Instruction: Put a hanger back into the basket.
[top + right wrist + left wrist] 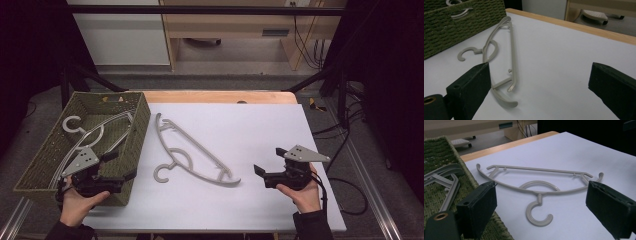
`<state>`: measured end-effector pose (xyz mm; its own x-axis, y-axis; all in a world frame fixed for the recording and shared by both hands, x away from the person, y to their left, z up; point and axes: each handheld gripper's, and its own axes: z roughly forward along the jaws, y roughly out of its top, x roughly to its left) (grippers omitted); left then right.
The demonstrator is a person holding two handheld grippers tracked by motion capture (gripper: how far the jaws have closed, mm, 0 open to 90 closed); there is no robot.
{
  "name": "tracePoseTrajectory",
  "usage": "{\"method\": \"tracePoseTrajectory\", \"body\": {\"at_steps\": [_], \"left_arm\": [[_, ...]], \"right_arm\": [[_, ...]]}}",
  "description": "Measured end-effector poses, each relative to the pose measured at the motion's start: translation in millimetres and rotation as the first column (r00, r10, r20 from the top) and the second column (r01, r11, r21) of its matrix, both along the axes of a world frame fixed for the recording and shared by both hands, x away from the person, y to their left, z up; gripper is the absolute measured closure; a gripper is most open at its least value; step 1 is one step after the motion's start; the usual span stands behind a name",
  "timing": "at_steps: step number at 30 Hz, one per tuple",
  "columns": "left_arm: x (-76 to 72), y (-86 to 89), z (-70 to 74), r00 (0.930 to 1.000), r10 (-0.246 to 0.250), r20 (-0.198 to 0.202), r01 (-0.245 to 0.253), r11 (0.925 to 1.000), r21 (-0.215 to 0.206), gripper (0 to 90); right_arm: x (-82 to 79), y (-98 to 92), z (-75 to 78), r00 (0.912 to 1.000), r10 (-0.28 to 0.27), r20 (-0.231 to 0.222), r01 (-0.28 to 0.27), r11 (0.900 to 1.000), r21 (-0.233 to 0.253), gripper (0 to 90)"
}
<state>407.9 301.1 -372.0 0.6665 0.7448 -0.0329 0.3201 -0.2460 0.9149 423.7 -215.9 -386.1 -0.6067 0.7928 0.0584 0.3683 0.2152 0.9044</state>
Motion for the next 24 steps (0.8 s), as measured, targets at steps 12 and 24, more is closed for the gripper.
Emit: {"method": "tracePoseTrajectory", "body": {"at_steps": [12, 24], "left_arm": [[1.5, -1.6, -2.3, 0.9998, -0.016, -0.013, 0.016, 0.9998, 0.012, 8.4], [2.0, 0.7, -2.4, 0.9997, -0.019, -0.014, 0.019, 0.9997, 0.018, 7.1]], "right_arm": [[16.7, 49.6, -4.7, 0.9937, 0.102, -0.046, -0.104, 0.994, -0.04, 6.9], [35.9, 94.3, -18.1, 0.9804, 0.159, -0.116, -0.17, 0.981, -0.088, 10.7]]}}
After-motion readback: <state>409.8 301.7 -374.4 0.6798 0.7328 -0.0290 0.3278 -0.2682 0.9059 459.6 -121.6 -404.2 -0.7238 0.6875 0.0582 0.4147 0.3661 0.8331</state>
